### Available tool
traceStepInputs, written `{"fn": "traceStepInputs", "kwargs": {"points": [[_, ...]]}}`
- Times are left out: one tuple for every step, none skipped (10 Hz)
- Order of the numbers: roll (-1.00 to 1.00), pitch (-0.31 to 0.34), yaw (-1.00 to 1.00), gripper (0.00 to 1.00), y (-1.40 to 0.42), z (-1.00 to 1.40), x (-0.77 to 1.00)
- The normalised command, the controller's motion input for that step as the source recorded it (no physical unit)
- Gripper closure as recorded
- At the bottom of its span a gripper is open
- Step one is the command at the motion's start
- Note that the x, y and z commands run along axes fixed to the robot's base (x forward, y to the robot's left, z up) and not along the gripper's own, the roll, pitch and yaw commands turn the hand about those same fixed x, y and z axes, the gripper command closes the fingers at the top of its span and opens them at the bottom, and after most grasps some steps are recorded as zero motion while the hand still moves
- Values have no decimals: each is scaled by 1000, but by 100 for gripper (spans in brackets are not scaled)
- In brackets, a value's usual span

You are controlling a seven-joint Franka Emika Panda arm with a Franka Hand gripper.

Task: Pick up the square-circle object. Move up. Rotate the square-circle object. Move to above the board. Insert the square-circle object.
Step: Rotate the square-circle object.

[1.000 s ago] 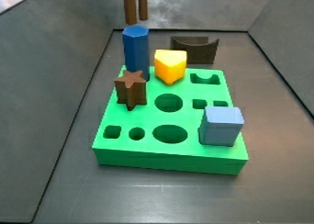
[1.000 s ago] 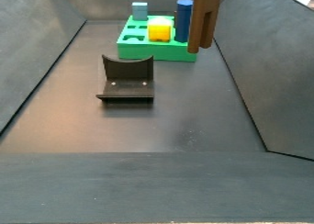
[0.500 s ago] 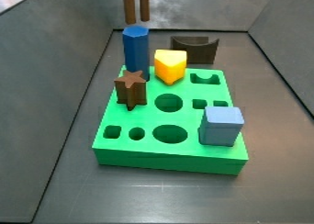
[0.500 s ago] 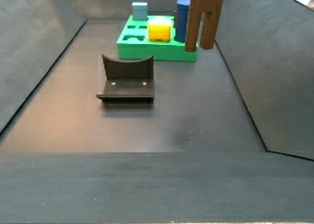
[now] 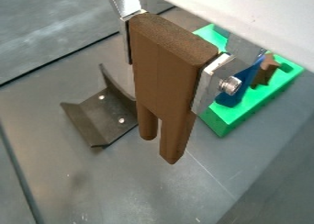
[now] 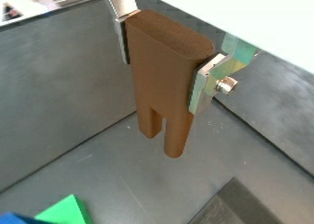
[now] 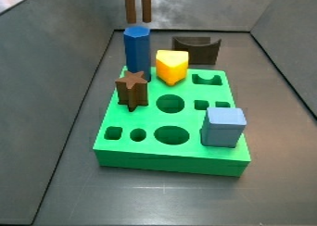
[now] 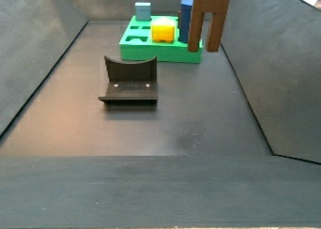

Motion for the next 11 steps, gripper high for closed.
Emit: {"fn": "traceStepInputs", "kwargs": {"points": [[-55, 79, -312, 100, 9, 11, 13], [-55, 78, -210, 100, 9, 12, 13], [-255, 77, -148, 100, 0, -1000, 0], [-254, 70, -111, 100, 1, -1000, 4], [-238, 21, -85, 100, 7, -1000, 29], [-214, -11, -71, 100, 13, -1000, 28], [-200, -35, -61, 100, 14, -1000, 22], [-195, -53, -57, 100, 17, -1000, 18], [-193, -61, -55, 100, 20, -934, 20], [-192, -61, -54, 100, 21, -758, 24], [-192, -57, -54, 100, 21, -590, 21]]}}
